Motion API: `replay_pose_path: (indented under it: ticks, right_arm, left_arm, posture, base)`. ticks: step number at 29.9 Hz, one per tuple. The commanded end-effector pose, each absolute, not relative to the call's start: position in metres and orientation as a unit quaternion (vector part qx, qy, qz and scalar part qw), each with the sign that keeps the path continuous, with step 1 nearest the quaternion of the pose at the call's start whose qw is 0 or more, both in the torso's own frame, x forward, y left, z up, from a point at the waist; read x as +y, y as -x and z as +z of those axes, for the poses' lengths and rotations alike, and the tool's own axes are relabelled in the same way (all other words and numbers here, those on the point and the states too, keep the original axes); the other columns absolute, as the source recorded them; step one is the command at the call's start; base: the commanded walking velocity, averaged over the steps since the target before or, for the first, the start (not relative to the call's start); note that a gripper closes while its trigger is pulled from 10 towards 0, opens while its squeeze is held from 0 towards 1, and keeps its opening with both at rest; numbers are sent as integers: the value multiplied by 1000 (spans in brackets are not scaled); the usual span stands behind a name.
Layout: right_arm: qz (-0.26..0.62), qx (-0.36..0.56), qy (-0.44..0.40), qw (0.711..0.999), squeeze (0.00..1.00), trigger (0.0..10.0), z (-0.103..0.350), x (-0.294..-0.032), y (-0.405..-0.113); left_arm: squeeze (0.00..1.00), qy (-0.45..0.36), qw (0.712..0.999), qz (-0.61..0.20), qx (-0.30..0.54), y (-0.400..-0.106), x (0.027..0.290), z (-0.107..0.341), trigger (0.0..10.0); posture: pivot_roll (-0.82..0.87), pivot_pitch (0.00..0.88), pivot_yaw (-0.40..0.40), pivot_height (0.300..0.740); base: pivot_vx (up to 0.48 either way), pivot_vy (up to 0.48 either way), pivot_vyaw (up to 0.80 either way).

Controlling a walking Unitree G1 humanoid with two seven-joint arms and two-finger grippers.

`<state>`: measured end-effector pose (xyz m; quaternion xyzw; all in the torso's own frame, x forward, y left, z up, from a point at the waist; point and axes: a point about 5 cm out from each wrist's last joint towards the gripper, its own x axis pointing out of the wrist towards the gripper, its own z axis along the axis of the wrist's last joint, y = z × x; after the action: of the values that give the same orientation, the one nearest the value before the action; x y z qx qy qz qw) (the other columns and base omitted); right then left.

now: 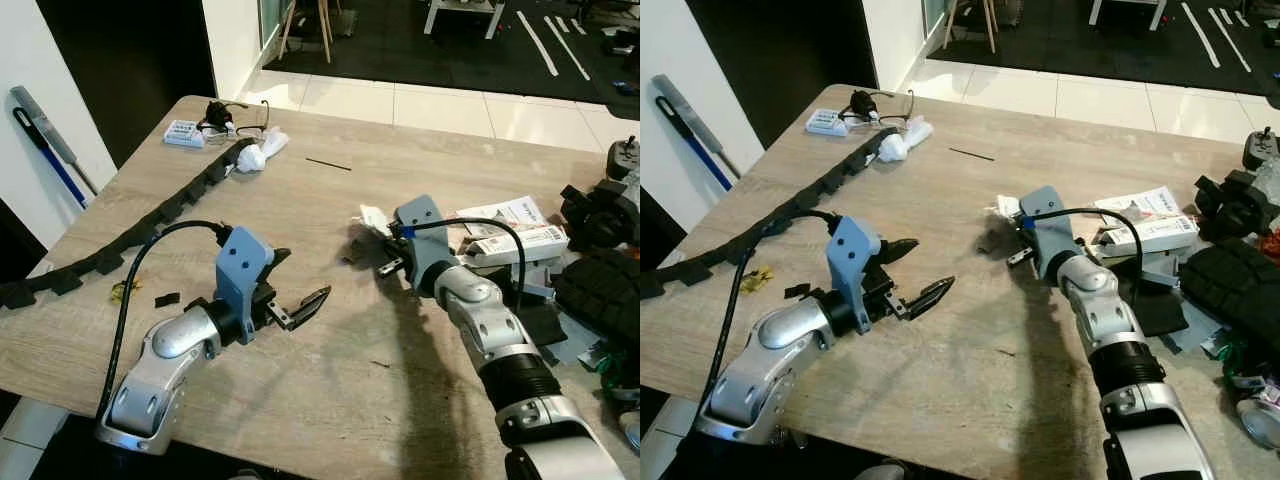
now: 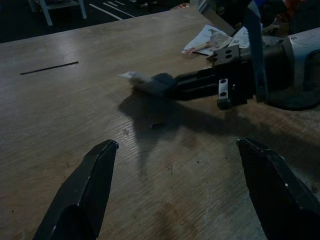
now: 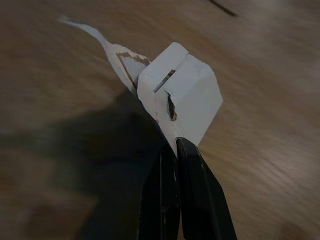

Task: Picking trash to rubbish bin

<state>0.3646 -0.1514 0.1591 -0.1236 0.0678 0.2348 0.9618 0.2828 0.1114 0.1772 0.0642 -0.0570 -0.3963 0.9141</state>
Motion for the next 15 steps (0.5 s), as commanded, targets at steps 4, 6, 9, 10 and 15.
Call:
replay_pose_path:
  ticks: [4,6,9,10,15]
  right_arm:
    - [281,112,75,950,0,0,148,-142,-355]
    - [290,98,53,951,0,0,159,-139,-355]
    - [290,48,79,952,0,0,197,-140,-355]
    - [286,35,98,953,0,0,206,-141,-354]
    - [271,-24,138,952,0,0,238,-141,-349]
  left_arm:
    - [0,-72,913,-397,-58,-282,116,178,10000]
    - [0,-71,912,-400,-59,-282,115,178,10000]
    - [0,-61,913,-399,-61,-282,114,179,10000]
    - [0,-56,913,-400,-62,-281,114,179,10000]
    - [0,-43,916,-394,-67,-282,114,180,10000]
  posture:
    - [37,168,45,740]
    - [37,169,44,740]
    - [39,169,47,740]
    - [31,177,47,740]
    - [28,177,45,740]
  base:
    - [0,0,0]
    - [0,0,0]
    - [0,0,0]
    - [0,0,0]
    - [0,0,0]
